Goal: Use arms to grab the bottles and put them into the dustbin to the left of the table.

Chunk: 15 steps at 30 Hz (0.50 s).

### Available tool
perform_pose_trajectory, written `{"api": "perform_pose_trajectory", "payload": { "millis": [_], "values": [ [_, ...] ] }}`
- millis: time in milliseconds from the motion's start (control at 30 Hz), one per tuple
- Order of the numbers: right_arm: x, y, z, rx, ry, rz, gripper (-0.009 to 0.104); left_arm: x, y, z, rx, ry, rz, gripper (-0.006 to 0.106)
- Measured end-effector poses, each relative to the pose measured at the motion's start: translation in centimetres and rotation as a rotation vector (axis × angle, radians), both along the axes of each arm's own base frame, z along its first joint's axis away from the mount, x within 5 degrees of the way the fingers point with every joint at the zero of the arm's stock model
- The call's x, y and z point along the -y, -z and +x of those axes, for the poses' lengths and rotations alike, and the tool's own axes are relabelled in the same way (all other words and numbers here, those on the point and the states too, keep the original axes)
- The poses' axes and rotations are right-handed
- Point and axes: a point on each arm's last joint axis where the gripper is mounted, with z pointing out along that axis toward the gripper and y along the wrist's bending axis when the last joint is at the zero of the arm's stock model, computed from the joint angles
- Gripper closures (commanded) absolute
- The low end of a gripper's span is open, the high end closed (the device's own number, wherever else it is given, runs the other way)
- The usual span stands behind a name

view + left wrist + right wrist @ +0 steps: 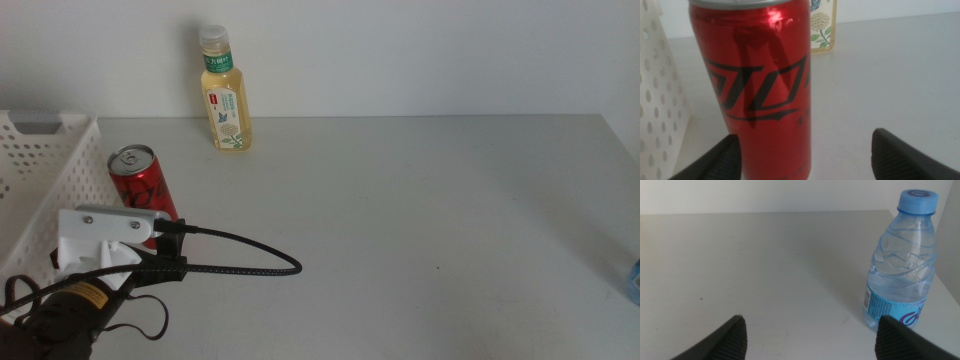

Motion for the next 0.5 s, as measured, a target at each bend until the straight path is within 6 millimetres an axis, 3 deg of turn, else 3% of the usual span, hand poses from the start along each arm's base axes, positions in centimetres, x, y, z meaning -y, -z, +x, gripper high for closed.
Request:
{"api": "perform_pose_trajectory", "payload": {
  "millis": [500],
  "values": [
    [0.0, 0.0, 0.0, 0.000, 0.000, 0.000, 0.030, 0.0, 1.0, 3.2, 0.004, -0.072, -0.002, 0.014]
  ]
}}
